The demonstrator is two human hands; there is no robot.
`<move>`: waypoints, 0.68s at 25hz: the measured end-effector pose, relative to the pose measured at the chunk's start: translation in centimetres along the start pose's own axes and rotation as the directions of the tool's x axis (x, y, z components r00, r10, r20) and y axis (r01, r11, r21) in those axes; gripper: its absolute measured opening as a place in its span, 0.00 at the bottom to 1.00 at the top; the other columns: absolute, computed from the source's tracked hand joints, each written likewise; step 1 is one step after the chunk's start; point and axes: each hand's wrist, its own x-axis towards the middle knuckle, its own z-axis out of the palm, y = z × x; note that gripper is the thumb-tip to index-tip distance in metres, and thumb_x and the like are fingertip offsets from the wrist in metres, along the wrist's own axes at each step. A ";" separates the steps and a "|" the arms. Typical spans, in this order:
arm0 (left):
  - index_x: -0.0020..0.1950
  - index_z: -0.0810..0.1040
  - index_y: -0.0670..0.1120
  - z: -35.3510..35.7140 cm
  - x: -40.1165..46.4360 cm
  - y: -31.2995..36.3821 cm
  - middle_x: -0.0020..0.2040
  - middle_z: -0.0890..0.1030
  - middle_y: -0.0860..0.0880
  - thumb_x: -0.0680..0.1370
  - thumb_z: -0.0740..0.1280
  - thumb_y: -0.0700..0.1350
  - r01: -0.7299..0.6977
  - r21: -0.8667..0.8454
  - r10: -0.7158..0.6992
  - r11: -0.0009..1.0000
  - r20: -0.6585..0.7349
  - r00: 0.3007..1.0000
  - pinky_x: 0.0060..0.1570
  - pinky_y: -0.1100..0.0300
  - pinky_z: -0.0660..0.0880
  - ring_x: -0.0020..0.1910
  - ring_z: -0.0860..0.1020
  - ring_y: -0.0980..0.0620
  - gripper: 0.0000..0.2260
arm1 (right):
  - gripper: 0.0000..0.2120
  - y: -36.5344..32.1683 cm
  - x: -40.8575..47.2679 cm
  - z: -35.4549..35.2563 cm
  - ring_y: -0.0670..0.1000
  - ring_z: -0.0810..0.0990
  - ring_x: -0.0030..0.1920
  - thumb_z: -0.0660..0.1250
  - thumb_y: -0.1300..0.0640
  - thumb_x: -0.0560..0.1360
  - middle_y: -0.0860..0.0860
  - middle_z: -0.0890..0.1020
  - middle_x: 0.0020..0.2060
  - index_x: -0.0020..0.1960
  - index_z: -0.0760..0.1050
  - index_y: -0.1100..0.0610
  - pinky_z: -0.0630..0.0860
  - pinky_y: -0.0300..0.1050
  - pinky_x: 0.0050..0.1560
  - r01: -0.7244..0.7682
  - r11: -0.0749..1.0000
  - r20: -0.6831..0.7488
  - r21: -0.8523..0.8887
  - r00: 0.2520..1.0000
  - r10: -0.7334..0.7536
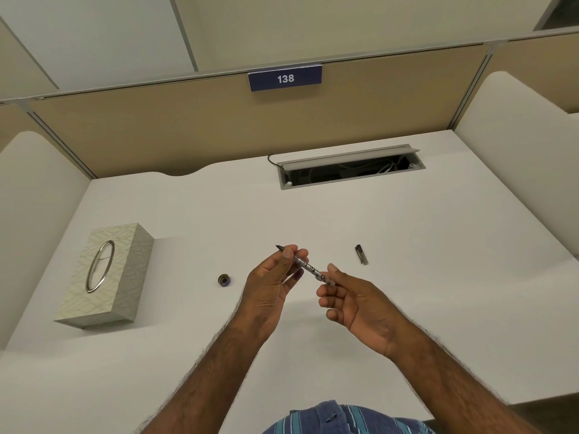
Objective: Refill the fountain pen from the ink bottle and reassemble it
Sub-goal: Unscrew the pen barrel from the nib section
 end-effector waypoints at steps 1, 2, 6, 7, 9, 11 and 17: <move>0.58 0.84 0.42 0.0 0.0 0.0 0.57 0.87 0.40 0.76 0.71 0.48 -0.002 0.002 0.002 1.000 0.000 1.000 0.68 0.45 0.76 0.62 0.83 0.42 0.15 | 0.11 0.1 0.0 0.0 0.51 0.83 0.37 0.71 0.54 0.81 0.56 0.85 0.42 0.58 0.82 0.61 0.80 0.42 0.35 -0.005 1.000 -0.005 -0.010 1.000 0.005; 0.58 0.84 0.41 0.0 -0.1 0.0 0.57 0.87 0.40 0.76 0.71 0.48 -0.004 0.006 0.004 1.000 -0.001 1.000 0.68 0.45 0.76 0.61 0.84 0.42 0.15 | 0.12 0.2 0.1 -0.1 0.51 0.83 0.37 0.71 0.57 0.81 0.56 0.85 0.41 0.60 0.82 0.64 0.80 0.42 0.35 0.002 1.000 -0.017 -0.016 1.000 -0.002; 0.58 0.84 0.42 -0.1 -0.2 -0.1 0.56 0.87 0.41 0.76 0.71 0.48 -0.006 0.012 0.006 1.000 -0.005 1.000 0.67 0.45 0.77 0.61 0.84 0.43 0.14 | 0.14 0.4 0.0 0.2 0.51 0.83 0.39 0.73 0.64 0.78 0.55 0.84 0.42 0.63 0.81 0.61 0.82 0.43 0.38 0.016 0.998 -0.045 0.065 0.999 -0.013; 0.58 0.85 0.42 -0.1 -0.2 -0.1 0.57 0.87 0.41 0.77 0.71 0.48 -0.005 0.011 0.005 1.000 -0.003 1.000 0.66 0.45 0.77 0.61 0.84 0.43 0.14 | 0.13 0.4 -0.1 0.2 0.51 0.83 0.39 0.73 0.62 0.78 0.55 0.84 0.42 0.63 0.81 0.60 0.82 0.43 0.37 -0.003 0.996 -0.034 0.087 0.999 0.006; 0.58 0.84 0.42 -0.1 -0.3 -0.1 0.56 0.87 0.41 0.77 0.71 0.48 -0.005 0.013 0.005 1.000 0.000 1.000 0.66 0.45 0.77 0.61 0.84 0.43 0.14 | 0.11 0.5 -0.2 0.2 0.50 0.82 0.37 0.73 0.57 0.80 0.55 0.84 0.41 0.60 0.82 0.59 0.80 0.41 0.34 -0.054 0.994 -0.013 0.097 0.998 0.055; 0.59 0.84 0.41 -0.1 -0.3 -0.2 0.56 0.87 0.41 0.77 0.71 0.48 -0.009 0.024 0.009 1.000 -0.002 1.000 0.66 0.46 0.77 0.60 0.85 0.43 0.15 | 0.10 0.7 -0.4 0.2 0.49 0.80 0.35 0.71 0.57 0.81 0.55 0.83 0.40 0.59 0.82 0.60 0.78 0.40 0.32 -0.064 0.994 -0.010 0.093 0.998 0.065; 0.60 0.84 0.41 0.0 -0.3 -0.2 0.57 0.87 0.40 0.76 0.71 0.48 -0.004 0.025 0.005 1.000 -0.011 1.000 0.66 0.45 0.77 0.60 0.84 0.43 0.16 | 0.08 0.7 -0.5 0.3 0.51 0.83 0.37 0.72 0.62 0.80 0.56 0.83 0.43 0.58 0.83 0.61 0.82 0.42 0.36 -0.017 0.984 -0.032 0.175 0.999 0.023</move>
